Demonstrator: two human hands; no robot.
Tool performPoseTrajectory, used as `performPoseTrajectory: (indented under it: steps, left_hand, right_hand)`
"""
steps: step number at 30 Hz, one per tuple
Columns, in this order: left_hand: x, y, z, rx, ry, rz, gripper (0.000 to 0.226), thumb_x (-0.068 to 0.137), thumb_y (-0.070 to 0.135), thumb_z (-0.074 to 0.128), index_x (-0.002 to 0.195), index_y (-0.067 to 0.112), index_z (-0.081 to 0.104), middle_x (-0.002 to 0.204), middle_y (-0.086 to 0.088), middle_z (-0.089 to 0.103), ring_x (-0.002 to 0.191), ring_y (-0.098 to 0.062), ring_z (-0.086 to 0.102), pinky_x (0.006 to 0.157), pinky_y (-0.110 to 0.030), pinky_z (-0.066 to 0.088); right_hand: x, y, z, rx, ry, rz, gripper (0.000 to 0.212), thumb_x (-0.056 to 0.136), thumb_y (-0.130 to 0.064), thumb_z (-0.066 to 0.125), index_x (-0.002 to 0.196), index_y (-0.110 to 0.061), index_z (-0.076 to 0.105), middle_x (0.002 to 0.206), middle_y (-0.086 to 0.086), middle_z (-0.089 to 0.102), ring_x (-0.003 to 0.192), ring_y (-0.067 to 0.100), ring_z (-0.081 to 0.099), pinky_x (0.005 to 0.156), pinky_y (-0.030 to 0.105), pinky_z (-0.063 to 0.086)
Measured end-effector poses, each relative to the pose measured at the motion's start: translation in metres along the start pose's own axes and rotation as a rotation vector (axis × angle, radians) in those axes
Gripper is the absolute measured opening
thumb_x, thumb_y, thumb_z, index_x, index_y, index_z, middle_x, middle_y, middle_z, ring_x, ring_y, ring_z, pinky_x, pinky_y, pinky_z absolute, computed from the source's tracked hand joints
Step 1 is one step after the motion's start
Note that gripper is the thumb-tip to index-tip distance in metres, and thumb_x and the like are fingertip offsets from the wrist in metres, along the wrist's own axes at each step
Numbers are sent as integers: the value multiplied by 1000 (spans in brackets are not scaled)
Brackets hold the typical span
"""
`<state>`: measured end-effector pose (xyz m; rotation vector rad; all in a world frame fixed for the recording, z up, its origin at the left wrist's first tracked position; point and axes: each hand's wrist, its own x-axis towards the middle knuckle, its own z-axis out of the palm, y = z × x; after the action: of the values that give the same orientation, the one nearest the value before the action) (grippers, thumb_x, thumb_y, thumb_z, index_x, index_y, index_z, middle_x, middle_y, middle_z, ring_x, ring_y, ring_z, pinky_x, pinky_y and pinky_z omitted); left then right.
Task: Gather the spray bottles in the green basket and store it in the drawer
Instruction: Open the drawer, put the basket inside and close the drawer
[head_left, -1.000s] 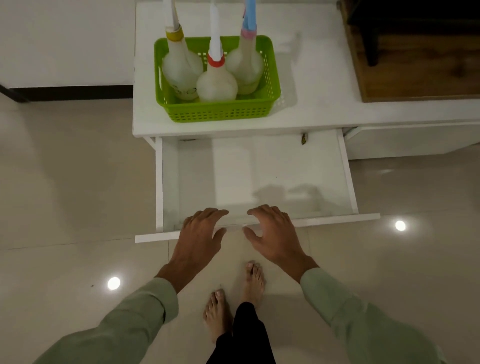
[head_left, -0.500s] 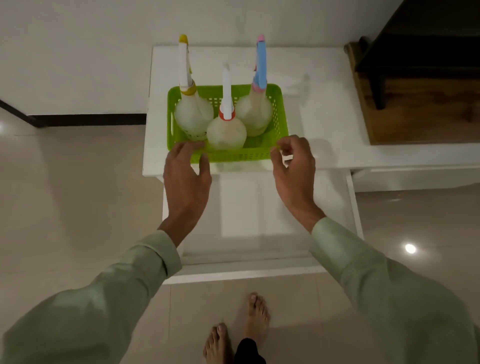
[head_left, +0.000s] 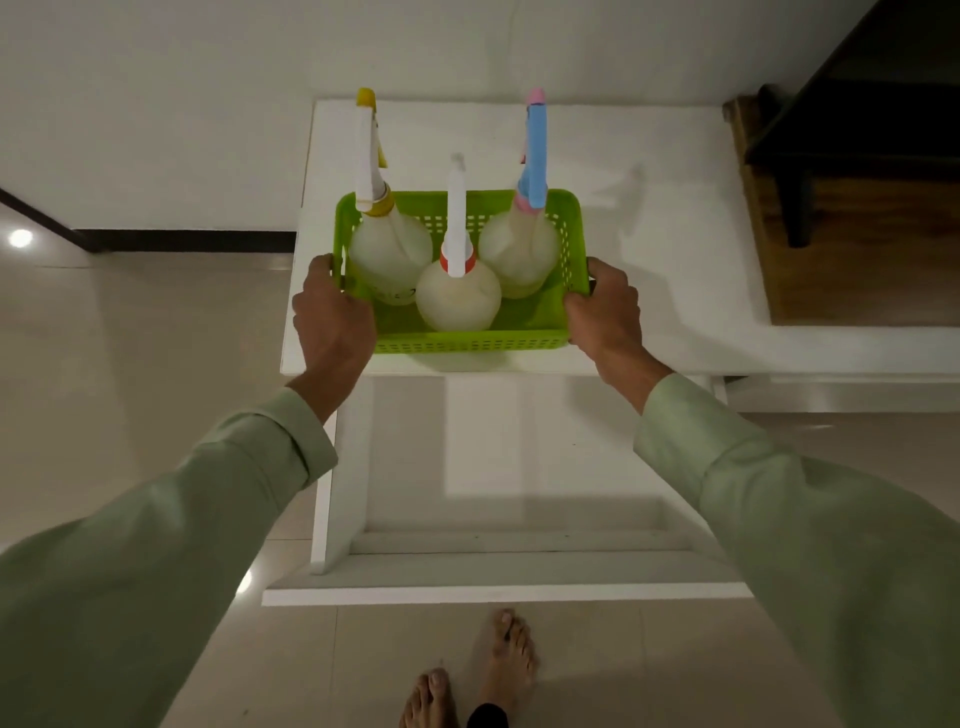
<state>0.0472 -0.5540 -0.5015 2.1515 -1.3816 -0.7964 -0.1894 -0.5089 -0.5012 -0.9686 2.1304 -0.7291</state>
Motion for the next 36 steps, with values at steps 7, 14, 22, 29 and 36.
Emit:
performPoseTrajectory:
  steps: [7, 14, 22, 29, 36]
  left_hand:
    - [-29, -7, -10, -77, -9, 70, 54, 83, -8, 38, 130, 12, 54, 109, -12, 66, 97, -35, 64, 82, -52, 57]
    - [-91, -23, -33, -227, -90, 113, 50, 84, -9, 42, 127, 13, 54, 115, -6, 67, 99, -27, 67, 73, -40, 61]
    - [-149, -56, -34, -267, -205, 75, 43, 87, -11, 47, 120, 17, 55, 118, -6, 66, 110, -23, 64, 77, -40, 59]
    - [-172, -93, -13, -222, -272, -53, 38, 81, -13, 52, 103, 18, 56, 110, 3, 62, 102, -12, 59, 75, -31, 53]
    - [-160, -115, 21, -193, -328, -187, 33, 79, -12, 58, 98, 14, 56, 102, 1, 61, 98, -18, 56, 68, -29, 48]
  right_hand:
    - [-16, 16, -21, 13, 13, -31, 28, 77, 2, 45, 90, -11, 66, 80, 9, 66, 88, 42, 64, 78, 54, 58]
    - [-70, 55, -52, 25, 10, -109, 23, 78, 1, 50, 84, -19, 61, 71, -2, 60, 77, 31, 56, 64, 37, 45]
    - [-139, 113, -62, 100, -10, -35, 42, 82, 5, 53, 107, -27, 65, 83, -13, 69, 75, 14, 67, 62, 37, 55]
    - [-166, 162, -51, 127, -67, -2, 56, 82, 13, 51, 127, -18, 60, 94, -4, 69, 89, 22, 69, 69, 37, 58]
    - [-149, 189, -31, 140, -152, 82, 57, 80, 15, 48, 127, -15, 60, 89, 3, 68, 79, 32, 63, 63, 40, 53]
